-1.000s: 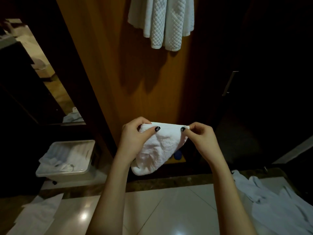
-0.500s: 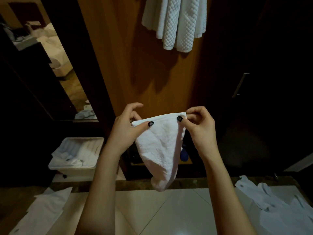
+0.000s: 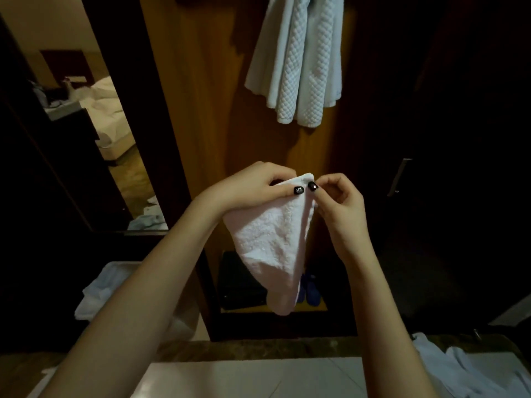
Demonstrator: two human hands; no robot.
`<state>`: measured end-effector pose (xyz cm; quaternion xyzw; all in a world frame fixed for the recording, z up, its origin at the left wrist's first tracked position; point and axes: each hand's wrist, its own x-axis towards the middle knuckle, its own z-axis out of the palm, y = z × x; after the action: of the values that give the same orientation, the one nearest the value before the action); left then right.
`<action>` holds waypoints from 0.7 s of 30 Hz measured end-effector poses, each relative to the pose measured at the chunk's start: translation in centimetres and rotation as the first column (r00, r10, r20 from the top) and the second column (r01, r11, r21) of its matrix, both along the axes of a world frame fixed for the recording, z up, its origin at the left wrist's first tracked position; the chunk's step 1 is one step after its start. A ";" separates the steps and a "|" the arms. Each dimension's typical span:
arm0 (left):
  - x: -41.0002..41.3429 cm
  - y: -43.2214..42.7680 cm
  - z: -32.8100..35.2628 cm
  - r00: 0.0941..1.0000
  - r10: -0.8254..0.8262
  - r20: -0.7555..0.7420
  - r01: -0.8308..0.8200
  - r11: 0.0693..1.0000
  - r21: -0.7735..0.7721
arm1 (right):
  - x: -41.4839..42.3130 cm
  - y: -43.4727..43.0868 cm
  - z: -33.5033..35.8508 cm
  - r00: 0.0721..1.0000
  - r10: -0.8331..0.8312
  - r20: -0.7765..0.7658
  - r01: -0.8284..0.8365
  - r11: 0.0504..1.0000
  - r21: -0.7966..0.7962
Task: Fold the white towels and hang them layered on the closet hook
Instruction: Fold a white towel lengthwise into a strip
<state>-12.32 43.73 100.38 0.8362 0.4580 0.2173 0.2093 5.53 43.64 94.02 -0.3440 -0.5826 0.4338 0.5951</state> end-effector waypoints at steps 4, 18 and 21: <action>0.0 1.4 3.6 0.999 0.025 -0.037 -0.021 0.995 0.093 | 0.3 0.5 -1.9 0.992 -0.109 0.069 0.113 0.992 -0.052; -0.1 5.7 3.7 0.896 0.222 0.385 -0.278 0.956 0.096 | 1.1 2.3 -13.3 0.849 -0.130 -0.512 -0.328 0.630 -0.704; -0.5 6.3 3.4 0.820 0.257 0.512 -0.310 0.950 0.020 | 1.5 2.7 -13.0 0.723 -0.170 -0.670 -0.406 0.679 -0.611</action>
<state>-12.86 50.00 103.80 0.6822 0.4951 0.4797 0.2437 7.07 46.32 81.02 -0.3242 -0.1251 0.7618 0.5467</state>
